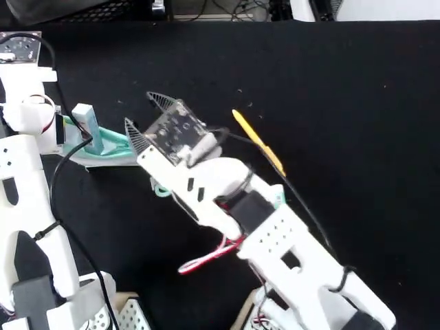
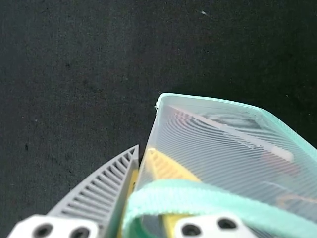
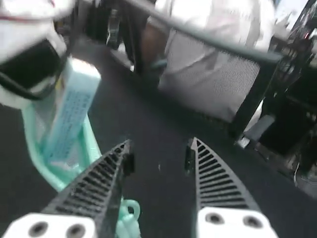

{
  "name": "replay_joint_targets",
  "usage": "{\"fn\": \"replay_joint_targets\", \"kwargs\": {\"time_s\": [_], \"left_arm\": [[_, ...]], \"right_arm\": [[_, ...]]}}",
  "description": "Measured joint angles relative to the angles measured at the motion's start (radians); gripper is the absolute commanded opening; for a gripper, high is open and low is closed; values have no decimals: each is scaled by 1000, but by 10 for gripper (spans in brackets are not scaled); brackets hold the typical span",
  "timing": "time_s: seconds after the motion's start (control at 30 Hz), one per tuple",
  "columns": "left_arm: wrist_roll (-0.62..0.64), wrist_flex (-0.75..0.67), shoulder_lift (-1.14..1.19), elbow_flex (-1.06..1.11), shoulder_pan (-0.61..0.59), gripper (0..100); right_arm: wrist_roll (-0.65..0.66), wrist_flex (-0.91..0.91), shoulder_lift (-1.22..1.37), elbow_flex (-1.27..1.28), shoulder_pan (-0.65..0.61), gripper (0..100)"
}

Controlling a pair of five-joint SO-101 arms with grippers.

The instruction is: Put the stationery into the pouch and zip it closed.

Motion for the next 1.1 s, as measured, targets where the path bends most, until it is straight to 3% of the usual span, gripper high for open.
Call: {"fn": "replay_joint_targets", "kwargs": {"time_s": [0.17,0.4,0.6,0.87,1.03,1.1], "left_arm": [[-3,9,0,0,0,29],[-2,11,0,0,0,29],[-9,57,0,-3,84,29],[-52,95,0,-3,141,29],[-58,101,0,-5,141,29],[-63,101,0,-5,141,29]], "right_arm": [[-2,15,18,2,-18,177],[0,290,-219,3,-32,188],[2,480,-362,18,-95,354],[0,350,-209,97,-97,210],[2,255,-55,100,-92,187],[2,238,-21,100,-91,110]]}}
